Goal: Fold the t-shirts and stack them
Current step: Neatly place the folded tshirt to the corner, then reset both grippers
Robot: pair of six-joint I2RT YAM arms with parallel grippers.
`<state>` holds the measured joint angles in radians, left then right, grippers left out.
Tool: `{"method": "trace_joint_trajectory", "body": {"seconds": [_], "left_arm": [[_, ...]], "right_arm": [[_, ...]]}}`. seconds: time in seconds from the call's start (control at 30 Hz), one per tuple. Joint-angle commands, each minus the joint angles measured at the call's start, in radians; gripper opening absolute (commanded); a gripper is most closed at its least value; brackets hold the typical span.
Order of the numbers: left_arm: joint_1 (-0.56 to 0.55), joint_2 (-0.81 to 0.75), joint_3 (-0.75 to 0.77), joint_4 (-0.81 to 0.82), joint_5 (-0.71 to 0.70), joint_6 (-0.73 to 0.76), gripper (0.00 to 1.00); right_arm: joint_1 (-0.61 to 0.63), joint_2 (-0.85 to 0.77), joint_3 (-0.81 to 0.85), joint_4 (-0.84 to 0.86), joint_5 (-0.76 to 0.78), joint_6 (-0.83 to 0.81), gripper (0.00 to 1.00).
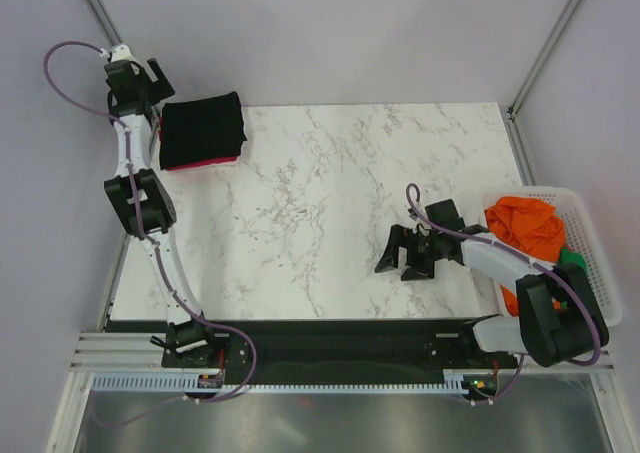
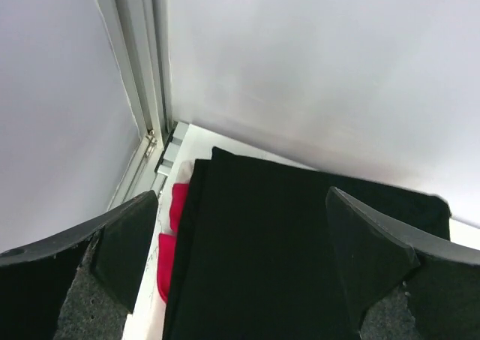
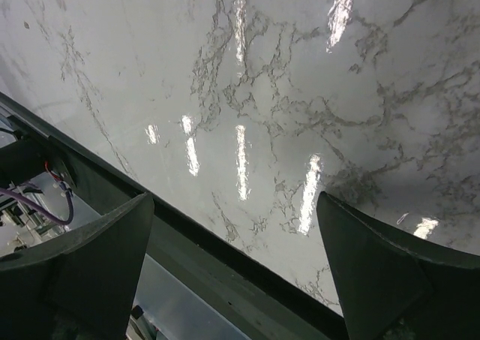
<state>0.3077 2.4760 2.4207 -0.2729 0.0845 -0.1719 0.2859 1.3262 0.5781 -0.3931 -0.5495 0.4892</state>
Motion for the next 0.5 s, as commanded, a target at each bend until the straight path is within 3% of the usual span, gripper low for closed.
{"method": "trace_joint_trajectory", "body": {"seconds": [0.0, 0.27, 0.37, 0.47], "left_arm": [[-0.007, -0.098, -0.014, 0.078, 0.029, -0.093, 1.0], [-0.134, -0.421, -0.211, 0.021, 0.0, -0.135, 1.0], [-0.202, -0.602, -0.414, 0.005, 0.02, -0.172, 1.0], [-0.257, -0.748, -0.631, -0.003, 0.138, -0.216, 1.0]], "right_arm": [[0.027, -0.011, -0.029, 0.039, 0.049, 0.015, 0.98], [0.15, -0.194, 0.015, -0.047, 0.14, 0.092, 0.98], [0.173, -0.254, 0.06, -0.113, 0.166, 0.092, 0.98], [0.185, -0.317, 0.087, -0.173, 0.177, 0.086, 0.98]]}}
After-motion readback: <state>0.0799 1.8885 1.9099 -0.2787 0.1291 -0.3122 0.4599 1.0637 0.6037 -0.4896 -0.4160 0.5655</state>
